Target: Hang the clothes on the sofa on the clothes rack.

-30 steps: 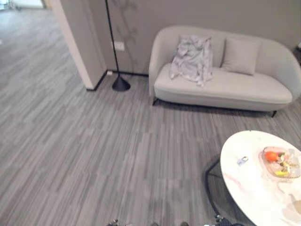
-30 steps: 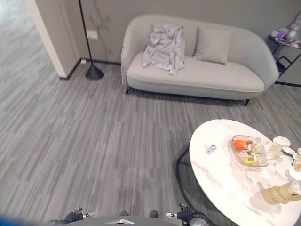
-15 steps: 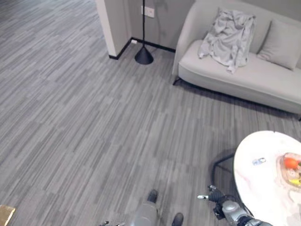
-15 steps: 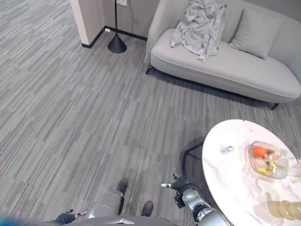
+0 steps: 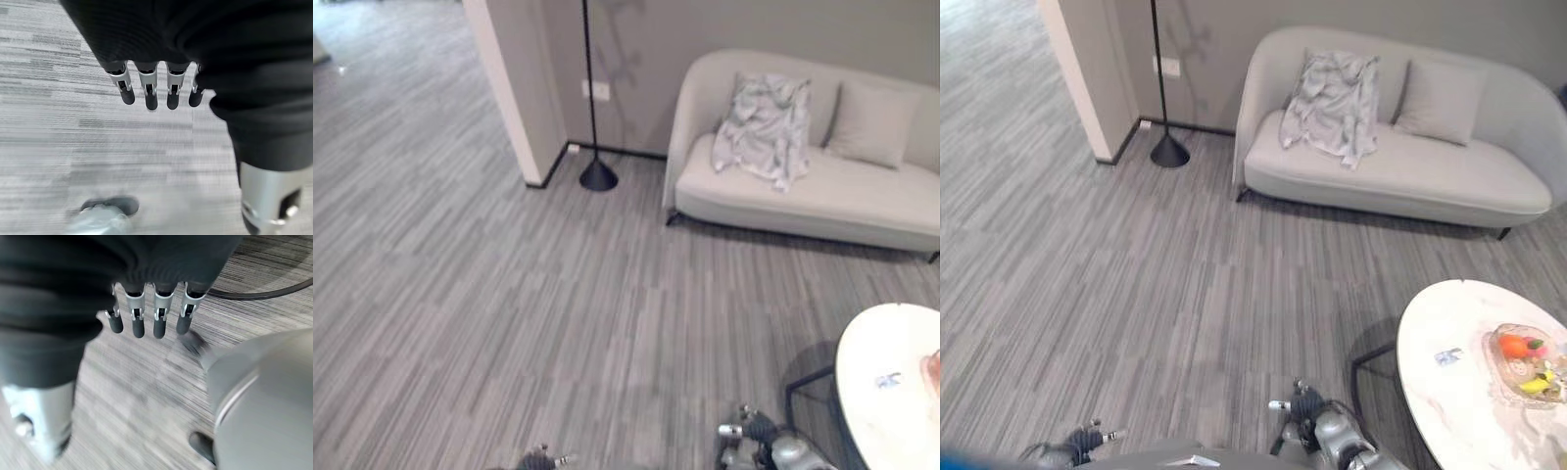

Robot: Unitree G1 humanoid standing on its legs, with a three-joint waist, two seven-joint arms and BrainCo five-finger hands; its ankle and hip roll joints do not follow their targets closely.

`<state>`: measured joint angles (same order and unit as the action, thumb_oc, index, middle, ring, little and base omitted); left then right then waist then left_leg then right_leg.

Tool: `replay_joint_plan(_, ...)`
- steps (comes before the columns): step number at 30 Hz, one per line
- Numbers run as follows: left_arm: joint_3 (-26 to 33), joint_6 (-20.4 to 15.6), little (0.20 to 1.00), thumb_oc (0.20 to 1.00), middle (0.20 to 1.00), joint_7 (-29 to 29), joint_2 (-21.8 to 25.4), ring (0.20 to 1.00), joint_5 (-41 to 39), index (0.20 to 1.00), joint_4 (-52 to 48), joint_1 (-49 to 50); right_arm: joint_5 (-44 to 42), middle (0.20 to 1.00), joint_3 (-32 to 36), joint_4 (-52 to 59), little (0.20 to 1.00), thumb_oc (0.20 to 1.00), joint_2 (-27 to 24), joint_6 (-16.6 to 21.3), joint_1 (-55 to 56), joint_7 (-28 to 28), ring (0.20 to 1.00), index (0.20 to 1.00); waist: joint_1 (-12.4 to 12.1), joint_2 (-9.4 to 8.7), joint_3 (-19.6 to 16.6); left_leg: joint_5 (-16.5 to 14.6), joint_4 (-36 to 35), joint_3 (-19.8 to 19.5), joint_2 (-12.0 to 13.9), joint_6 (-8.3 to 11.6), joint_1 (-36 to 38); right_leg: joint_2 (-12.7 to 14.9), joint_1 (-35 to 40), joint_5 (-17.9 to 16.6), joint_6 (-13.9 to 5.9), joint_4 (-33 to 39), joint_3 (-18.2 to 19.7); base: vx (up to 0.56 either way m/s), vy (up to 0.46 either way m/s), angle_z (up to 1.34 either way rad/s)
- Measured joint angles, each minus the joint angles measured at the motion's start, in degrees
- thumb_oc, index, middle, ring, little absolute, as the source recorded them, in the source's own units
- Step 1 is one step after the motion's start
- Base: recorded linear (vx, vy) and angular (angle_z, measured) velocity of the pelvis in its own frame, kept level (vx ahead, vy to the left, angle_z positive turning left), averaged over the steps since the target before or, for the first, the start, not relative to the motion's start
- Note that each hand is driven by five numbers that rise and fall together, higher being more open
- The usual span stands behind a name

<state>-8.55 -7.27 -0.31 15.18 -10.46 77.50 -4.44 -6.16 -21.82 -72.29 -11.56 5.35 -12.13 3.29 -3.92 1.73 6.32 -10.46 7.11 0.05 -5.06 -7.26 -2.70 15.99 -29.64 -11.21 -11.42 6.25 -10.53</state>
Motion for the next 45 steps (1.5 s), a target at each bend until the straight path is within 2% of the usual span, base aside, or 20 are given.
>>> replay_joint_plan(2, -2.2, -1.2, 1.000, 1.000, 1.000, 0.0, -0.8, 1.000, 0.1, 1.000, -2.6, 0.0, -1.3, 1.000, 0.1, 3.7, 1.000, 1.000, -1.6, 0.5, 1.7, 1.1, 1.000, 1.000, 1.0, 2.96, -0.7, -2.6, -1.1, -0.8, 2.0, 0.61, 6.8, -1.4, -2.1, 0.8, 1.40, -0.2, -0.6, 0.70, -0.234, 0.37)
replay_joint_plan(3, -2.9, -2.2, 1.000, 1.000, 1.000, 0.1, -1.0, 1.000, 0.4, 1.000, 0.0, -1.1, -1.4, 1.000, -1.6, 3.0, 1.000, 1.000, -0.6, 0.3, 1.9, 1.1, 1.000, 1.000, 0.8, 0.53, -1.9, -4.7, -3.2, -2.7, 2.2, 4.35, 11.3, -3.6, -2.1, 4.5, 2.87, -13.5, -6.0, 1.09, -0.565, 0.62)
replay_joint_plan(5, -2.1, -1.7, 1.000, 1.000, 1.000, 0.0, -0.3, 1.000, 0.6, 1.000, 2.2, 0.5, -1.4, 1.000, -2.3, 1.6, 1.000, 1.000, 0.8, 0.1, 4.6, 0.5, 1.000, 1.000, 2.6, -4.96, -4.8, -5.3, -3.0, -6.7, 2.2, 5.64, 15.2, -13.4, 7.8, 6.2, 12.64, -13.8, -10.4, 0.77, -0.520, 1.10)
replay_joint_plan(7, -4.1, -2.1, 1.000, 1.000, 1.000, -0.1, 0.6, 1.000, 0.5, 1.000, -1.5, 5.2, -1.6, 1.000, -1.3, 2.0, 1.000, 1.000, -2.1, 0.2, 9.6, 0.5, 1.000, 1.000, 1.3, -6.44, -6.6, -7.5, 6.2, -6.8, 7.1, 14.02, 12.1, -18.6, 19.3, 4.5, 20.07, -3.3, -5.0, 0.50, -0.390, 0.96)
replay_joint_plan(8, -1.7, -2.1, 1.000, 1.000, 1.000, 0.1, 2.2, 1.000, 0.4, 1.000, -3.0, 5.0, -1.7, 1.000, -1.7, 2.1, 1.000, 1.000, -2.5, 0.5, 8.0, 0.4, 1.000, 1.000, 1.2, -3.89, -5.7, -1.0, -1.1, -7.5, 17.6, 16.85, 10.6, -22.3, 23.9, 4.5, 19.95, -2.6, -5.1, 0.65, -0.364, -0.18)
replay_joint_plan(9, -1.6, -2.1, 1.000, 1.000, 1.000, 0.1, 2.4, 1.000, 0.1, 1.000, -2.9, 5.8, -2.6, 1.000, -3.2, 1.8, 1.000, 1.000, -2.4, 1.1, 6.4, 0.4, 1.000, 1.000, -1.0, -3.24, -6.0, -0.8, 2.7, -9.8, 18.1, 19.07, 10.0, -23.6, 24.1, 4.9, 19.56, -3.8, -5.9, 0.61, -0.217, 0.04)
replay_joint_plan(10, -1.2, -2.8, 1.000, 1.000, 1.000, 0.1, 3.5, 1.000, -0.4, 1.000, -3.9, 4.5, -4.0, 1.000, -3.4, 2.9, 1.000, 1.000, -2.0, 2.2, 6.0, 0.5, 1.000, 1.000, -1.1, -7.04, -5.9, 0.3, 24.5, -8.1, 13.0, 18.05, -3.6, -20.1, 24.4, 9.6, 18.89, -3.2, -7.4, 0.44, -0.021, -0.25)
replay_joint_plan(11, -2.4, -2.9, 1.000, 1.000, 1.000, 0.2, 3.9, 1.000, -0.6, 1.000, -3.8, 3.7, -4.0, 1.000, -2.9, 2.3, 1.000, 1.000, -1.8, 1.0, 4.6, 0.5, 1.000, 1.000, -3.2, -9.90, -6.1, -5.5, 22.8, -7.0, 10.1, 17.08, -7.6, -18.4, 24.4, 12.4, 15.98, -2.8, -2.5, 0.24, 0.016, -0.04)
replay_joint_plan(13, -3.2, -2.0, 1.000, 1.000, 1.000, 0.1, 4.4, 1.000, -0.6, 1.000, -3.9, 3.3, -5.3, 1.000, -1.0, 4.3, 1.000, 1.000, -0.9, 1.9, -0.9, 1.3, 1.000, 1.000, -4.8, -11.97, -1.3, -4.4, 10.6, -10.0, 2.1, 10.99, -19.6, -14.6, 26.0, 12.5, 14.53, -0.9, 1.0, 0.22, 0.065, -0.52)
replay_joint_plan(17, -2.8, -2.1, 1.000, 1.000, 1.000, 0.0, 1.8, 1.000, -0.6, 1.000, -2.9, 2.0, -5.6, 1.000, -1.2, 3.7, 1.000, 1.000, -2.2, 2.4, -2.4, 1.4, 1.000, 1.000, -6.4, -3.42, 1.0, 7.5, -3.3, -10.1, 0.3, 14.15, -30.6, -14.2, 32.0, 16.8, 10.44, -0.6, -0.5, 0.23, 0.073, -0.43)
replay_joint_plan(18, -1.6, -2.2, 1.000, 1.000, 1.000, 0.1, 2.0, 1.000, -0.6, 1.000, -3.3, 5.5, -5.6, 1.000, -1.7, 3.7, 1.000, 1.000, -1.3, 2.5, 0.4, 1.2, 1.000, 1.000, -7.8, 0.30, -0.4, 7.6, -1.3, -9.8, 3.2, 16.71, -28.8, -15.3, 36.0, 19.8, 6.08, -1.4, 1.3, 0.33, 0.107, -0.70)
replay_joint_plan(19, -1.2, -2.1, 1.000, 1.000, 1.000, 0.2, 2.5, 1.000, -0.6, 1.000, -3.3, 5.2, -5.6, 1.000, -1.6, 3.8, 1.000, 1.000, -0.8, 2.5, 1.2, 1.3, 1.000, 1.000, -6.9, -0.66, -0.5, 9.7, 0.0, -8.2, 1.7, 17.69, -28.6, -13.1, 36.6, 21.9, 4.81, -3.0, 0.8, 0.49, 0.204, -0.87)
replay_joint_plan(21, 0.0, -2.5, 1.000, 1.000, 1.000, 0.0, 3.5, 1.000, -0.4, 1.000, -2.1, 1.6, -5.6, 1.000, -1.1, 3.4, 1.000, 1.000, -0.4, 2.4, 1.1, 1.3, 1.000, 1.000, -5.5, -4.16, -0.1, 6.2, 0.7, 0.6, 0.6, 20.56, -26.4, -13.0, 32.8, 23.4, 9.78, -5.1, -1.0, 0.37, 0.193, 0.09)
replay_joint_plan(22, 0.1, -2.5, 1.000, 1.000, 1.000, -0.1, 3.7, 1.000, 0.1, 1.000, -0.7, 0.5, -5.5, 1.000, -1.3, 3.3, 1.000, 1.000, 0.0, 2.3, 1.4, 1.3, 1.000, 1.000, -4.8, -6.13, -0.4, 8.4, 11.2, 0.8, -1.2, 11.22, -28.1, -9.6, 33.7, 23.2, 9.18, -6.2, -1.1, 0.16, 0.138, 0.08)
replay_joint_plan(24, 0.3, -2.1, 1.000, 1.000, 1.000, 0.0, 3.6, 1.000, 0.3, 1.000, -0.3, 4.0, -5.5, 1.000, -2.5, 4.3, 1.000, 1.000, 0.2, 2.4, 2.6, 1.3, 1.000, 1.000, -6.3, -4.99, -2.8, 2.1, 19.8, -3.1, 1.9, 6.05, -24.2, -10.2, 35.4, 24.0, 6.94, -7.3, 1.9, 0.13, 0.120, -0.64)
replay_joint_plan(26, 0.4, -2.1, 1.000, 1.000, 1.000, -0.1, 4.1, 1.000, 0.5, 1.000, -0.5, 3.8, -5.5, 1.000, -3.4, 5.0, 1.000, 1.000, 2.0, 2.4, 2.8, 1.1, 1.000, 1.000, -5.0, -6.29, -3.1, 4.6, 12.8, -3.8, 0.8, 4.43, -20.1, -10.0, 34.0, 23.6, 4.62, -6.1, 0.6, 0.22, 0.164, -0.24)
replay_joint_plan(30, 0.5, -1.9, 1.000, 1.000, 1.000, 0.0, 3.8, 1.000, 0.5, 1.000, -0.5, 4.9, -5.2, 1.000, -3.6, 4.9, 1.000, 1.000, 3.4, 2.3, 3.2, 1.1, 1.000, 1.000, -4.5, -6.49, -4.0, 8.5, -1.2, -2.2, 0.2, 5.04, -10.5, -11.2, 30.4, 18.9, 3.96, -2.3, -0.3, 0.21, 0.152, -0.17)
replay_joint_plan(40, -0.7, -1.3, 1.000, 1.000, 1.000, 0.0, 4.9, 1.000, 0.5, 1.000, -1.9, 5.2, -5.1, 1.000, -3.9, 4.8, 1.000, 1.000, 3.5, 1.6, 3.0, 0.2, 1.000, 1.000, -4.4, -6.82, -6.7, 10.3, -8.5, -2.5, -2.1, 2.27, -3.9, -9.8, 29.6, 10.3, 2.64, -1.3, -3.8, 0.17, 0.163, 0.03)
replay_joint_plan(44, -0.7, -1.3, 1.000, 1.000, 1.000, 0.0, 5.0, 1.000, 0.5, 1.000, -1.6, 4.3, -5.1, 1.000, -4.1, 4.3, 1.000, 1.000, 3.0, 1.1, 0.7, -0.1, 1.000, 1.000, -4.4, -2.62, -4.3, 10.3, -7.9, -1.3, -0.5, 2.29, -1.4, -9.3, 25.1, 8.3, 1.54, -16.0, -5.1, 0.13, 0.179, -0.13)
replay_joint_plan(45, -0.7, -1.0, 1.000, 1.000, 1.000, 0.0, 5.0, 1.000, 0.5, 1.000, -0.9, 4.6, -5.0, 1.000, -4.9, 4.3, 1.000, 1.000, 2.6, 1.1, 0.5, -0.2, 1.000, 1.000, -4.3, -0.68, -3.6, 10.1, -8.0, -1.2, 0.0, 2.41, -0.1, -7.7, 20.0, 8.5, 1.12, -28.2, -5.7, 0.11, 0.117, -0.12)
